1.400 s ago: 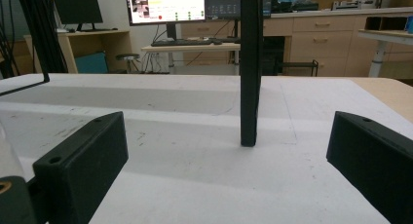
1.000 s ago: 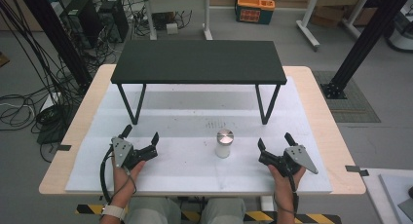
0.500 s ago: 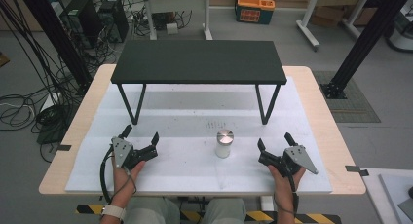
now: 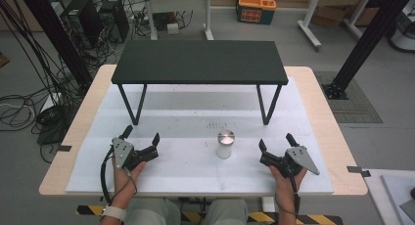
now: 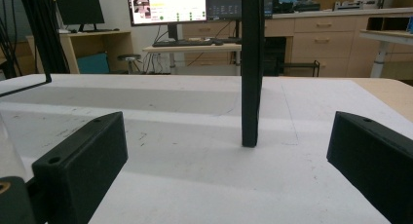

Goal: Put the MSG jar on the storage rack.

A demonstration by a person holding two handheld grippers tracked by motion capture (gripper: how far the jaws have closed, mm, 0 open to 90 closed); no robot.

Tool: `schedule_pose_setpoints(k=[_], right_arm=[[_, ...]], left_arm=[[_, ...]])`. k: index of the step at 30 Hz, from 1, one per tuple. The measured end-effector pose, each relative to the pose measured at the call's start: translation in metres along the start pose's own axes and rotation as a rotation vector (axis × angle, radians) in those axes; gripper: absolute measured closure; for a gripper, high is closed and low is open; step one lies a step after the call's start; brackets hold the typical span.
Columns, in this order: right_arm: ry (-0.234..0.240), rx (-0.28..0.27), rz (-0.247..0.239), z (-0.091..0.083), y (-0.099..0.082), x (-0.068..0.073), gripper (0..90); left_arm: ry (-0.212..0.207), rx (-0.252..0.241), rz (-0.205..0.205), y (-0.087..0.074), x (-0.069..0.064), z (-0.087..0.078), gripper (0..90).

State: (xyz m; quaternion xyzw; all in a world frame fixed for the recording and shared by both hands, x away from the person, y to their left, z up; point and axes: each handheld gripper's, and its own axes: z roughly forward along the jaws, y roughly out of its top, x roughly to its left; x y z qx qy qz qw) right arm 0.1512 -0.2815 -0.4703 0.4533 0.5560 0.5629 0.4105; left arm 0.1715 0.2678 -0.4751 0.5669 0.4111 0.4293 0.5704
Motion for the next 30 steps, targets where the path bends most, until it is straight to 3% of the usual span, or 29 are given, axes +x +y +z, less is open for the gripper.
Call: schedule_pose_setpoints(k=[17,25,30], right_arm=[[0.022,0.002,0.029,-0.002,0.002,-0.004,1.3],[0.059,-0.032,0.017,-0.009,0.009,-0.002,1.5],[0.109,-0.061,0.026,-0.013,0.013,0.000,2.5]], left_arm=[[-0.002,0.000,0.001,0.000,0.000,0.000,1.3],[-0.002,0.001,0.001,0.000,0.000,0.000,1.3],[-0.002,0.000,0.001,0.000,0.000,0.000,1.4]])
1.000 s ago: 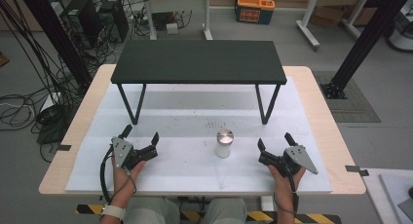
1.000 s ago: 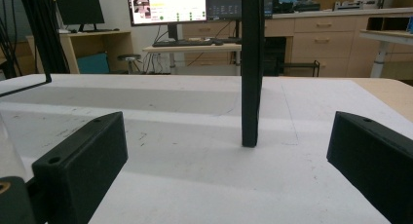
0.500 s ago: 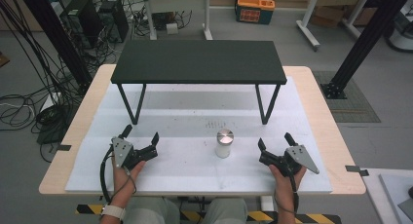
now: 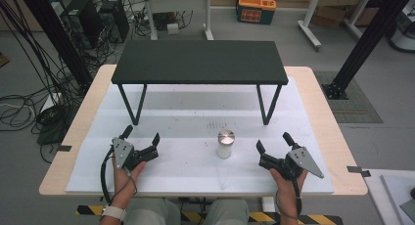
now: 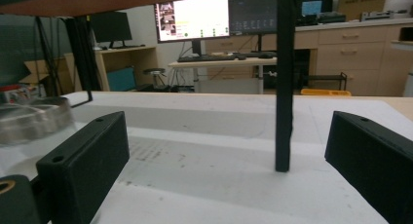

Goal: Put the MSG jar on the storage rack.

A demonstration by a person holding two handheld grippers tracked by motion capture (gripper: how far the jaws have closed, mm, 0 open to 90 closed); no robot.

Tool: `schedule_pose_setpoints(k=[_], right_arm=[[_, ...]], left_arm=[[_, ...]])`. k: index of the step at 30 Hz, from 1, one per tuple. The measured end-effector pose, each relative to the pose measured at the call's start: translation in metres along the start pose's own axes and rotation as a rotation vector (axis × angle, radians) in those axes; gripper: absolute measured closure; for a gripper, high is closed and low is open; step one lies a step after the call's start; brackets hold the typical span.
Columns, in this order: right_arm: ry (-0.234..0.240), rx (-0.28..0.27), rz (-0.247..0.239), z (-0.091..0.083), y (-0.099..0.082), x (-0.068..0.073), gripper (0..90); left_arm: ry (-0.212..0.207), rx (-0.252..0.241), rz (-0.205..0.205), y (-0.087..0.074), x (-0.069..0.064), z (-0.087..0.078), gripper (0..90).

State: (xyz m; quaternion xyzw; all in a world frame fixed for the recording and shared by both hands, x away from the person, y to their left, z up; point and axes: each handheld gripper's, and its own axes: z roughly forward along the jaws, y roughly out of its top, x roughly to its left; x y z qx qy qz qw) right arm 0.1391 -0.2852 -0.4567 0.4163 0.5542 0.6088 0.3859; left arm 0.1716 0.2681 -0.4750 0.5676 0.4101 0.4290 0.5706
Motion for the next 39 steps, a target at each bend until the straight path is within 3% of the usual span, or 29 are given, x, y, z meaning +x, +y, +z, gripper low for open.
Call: schedule_pose_setpoints(k=[6,12,23,39], right_arm=[[0.044,-0.024,0.004,-0.002,0.003,0.004,2.7],[0.123,-0.038,-0.006,0.000,0.008,0.011,3.3],[0.246,-0.010,-0.054,0.026,0.008,0.029,4.9],[0.303,0.041,-0.070,0.058,0.002,0.043,7.6]], left_arm=[[-0.001,-0.001,0.000,0.000,0.000,0.000,1.3],[-0.001,-0.001,0.001,0.000,0.000,0.000,1.3],[-0.001,-0.002,0.000,0.000,0.000,0.000,1.4],[-0.001,-0.002,-0.002,0.000,0.000,0.000,1.4]])
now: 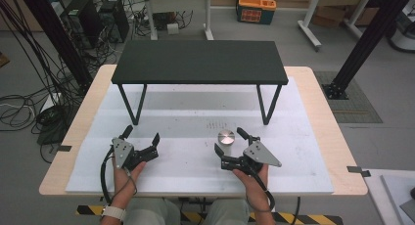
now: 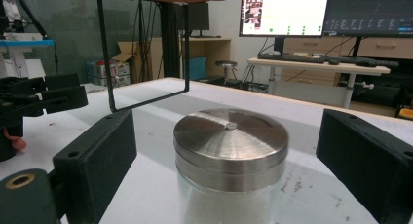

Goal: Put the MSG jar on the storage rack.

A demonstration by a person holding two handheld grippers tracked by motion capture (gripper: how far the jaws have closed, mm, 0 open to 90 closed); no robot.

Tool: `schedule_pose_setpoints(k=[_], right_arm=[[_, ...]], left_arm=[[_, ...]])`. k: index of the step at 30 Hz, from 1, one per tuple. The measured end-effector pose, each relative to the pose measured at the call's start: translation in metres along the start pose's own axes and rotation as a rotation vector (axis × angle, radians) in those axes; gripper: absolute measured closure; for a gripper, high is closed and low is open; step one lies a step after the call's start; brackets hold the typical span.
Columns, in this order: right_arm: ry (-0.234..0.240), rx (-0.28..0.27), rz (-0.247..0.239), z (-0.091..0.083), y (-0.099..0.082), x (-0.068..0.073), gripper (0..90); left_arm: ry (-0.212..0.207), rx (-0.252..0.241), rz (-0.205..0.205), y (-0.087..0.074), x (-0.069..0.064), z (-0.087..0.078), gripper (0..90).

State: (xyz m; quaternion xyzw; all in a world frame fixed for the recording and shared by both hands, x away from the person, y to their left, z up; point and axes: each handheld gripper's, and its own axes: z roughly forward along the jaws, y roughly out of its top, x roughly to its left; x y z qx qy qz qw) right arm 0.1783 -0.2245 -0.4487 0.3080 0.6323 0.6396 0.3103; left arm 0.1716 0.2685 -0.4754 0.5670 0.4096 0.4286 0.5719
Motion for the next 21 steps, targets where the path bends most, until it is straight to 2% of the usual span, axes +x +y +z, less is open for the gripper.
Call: schedule_pose_setpoints(k=[7,15,17,21], right_arm=[[0.009,0.017,0.002,0.010,-0.003,-0.001,11.8],[0.013,0.027,0.018,0.015,-0.007,-0.003,21.0],[0.016,0.030,0.020,0.015,-0.008,-0.004,27.6],[0.014,0.029,0.021,0.014,-0.008,-0.005,32.9]], left_arm=[[-0.001,0.000,-0.001,0.000,0.000,0.000,1.4],[-0.002,0.000,-0.002,0.000,0.000,0.000,1.3],[-0.003,0.000,-0.001,0.000,0.001,0.000,1.3],[-0.003,0.000,-0.001,0.000,0.000,0.000,1.3]])
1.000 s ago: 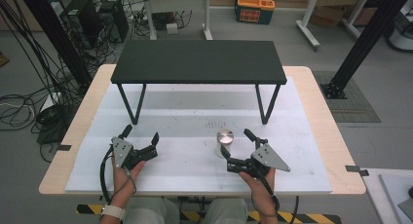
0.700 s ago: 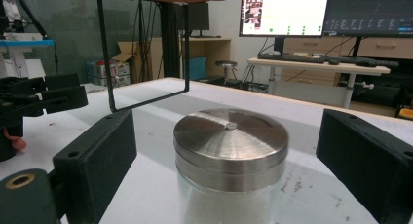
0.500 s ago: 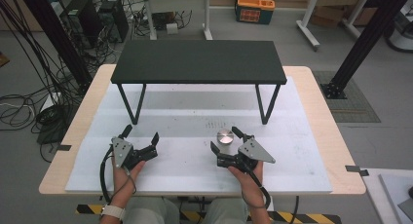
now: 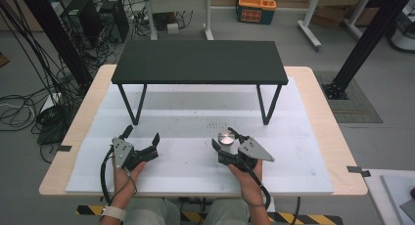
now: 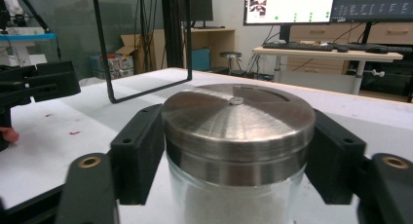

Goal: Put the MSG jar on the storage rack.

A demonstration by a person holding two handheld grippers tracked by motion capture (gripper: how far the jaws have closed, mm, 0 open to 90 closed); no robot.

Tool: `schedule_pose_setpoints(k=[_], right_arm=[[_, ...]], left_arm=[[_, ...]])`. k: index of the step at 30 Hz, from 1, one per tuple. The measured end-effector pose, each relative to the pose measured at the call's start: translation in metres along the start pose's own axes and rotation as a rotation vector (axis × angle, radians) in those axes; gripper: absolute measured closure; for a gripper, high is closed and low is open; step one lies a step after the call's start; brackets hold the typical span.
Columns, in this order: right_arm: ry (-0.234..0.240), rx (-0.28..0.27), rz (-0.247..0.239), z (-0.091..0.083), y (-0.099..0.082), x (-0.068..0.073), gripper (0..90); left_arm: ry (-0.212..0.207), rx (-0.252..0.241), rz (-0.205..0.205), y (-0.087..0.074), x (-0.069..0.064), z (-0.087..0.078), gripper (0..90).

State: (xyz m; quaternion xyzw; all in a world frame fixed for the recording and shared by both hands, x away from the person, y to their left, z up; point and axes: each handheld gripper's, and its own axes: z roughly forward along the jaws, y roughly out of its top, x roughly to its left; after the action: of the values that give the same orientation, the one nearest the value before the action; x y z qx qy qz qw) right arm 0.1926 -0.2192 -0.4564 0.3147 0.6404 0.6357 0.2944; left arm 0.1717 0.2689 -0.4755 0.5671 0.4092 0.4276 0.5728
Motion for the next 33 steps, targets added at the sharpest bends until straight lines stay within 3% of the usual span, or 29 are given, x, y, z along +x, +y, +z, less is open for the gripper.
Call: schedule_pose_setpoints(k=[8,25,33], right_arm=[[0.002,0.003,-0.011,0.000,0.001,-0.001,41.8],[0.003,0.021,-0.015,-0.001,0.007,-0.003,42.2],[0.001,0.003,-0.023,-0.004,0.016,-0.006,42.2]], left_arm=[[0.000,0.000,0.001,0.000,0.000,0.000,1.4],[-0.001,0.000,0.000,0.000,0.000,0.000,1.4],[-0.001,0.000,0.000,0.000,0.000,0.000,1.4]])
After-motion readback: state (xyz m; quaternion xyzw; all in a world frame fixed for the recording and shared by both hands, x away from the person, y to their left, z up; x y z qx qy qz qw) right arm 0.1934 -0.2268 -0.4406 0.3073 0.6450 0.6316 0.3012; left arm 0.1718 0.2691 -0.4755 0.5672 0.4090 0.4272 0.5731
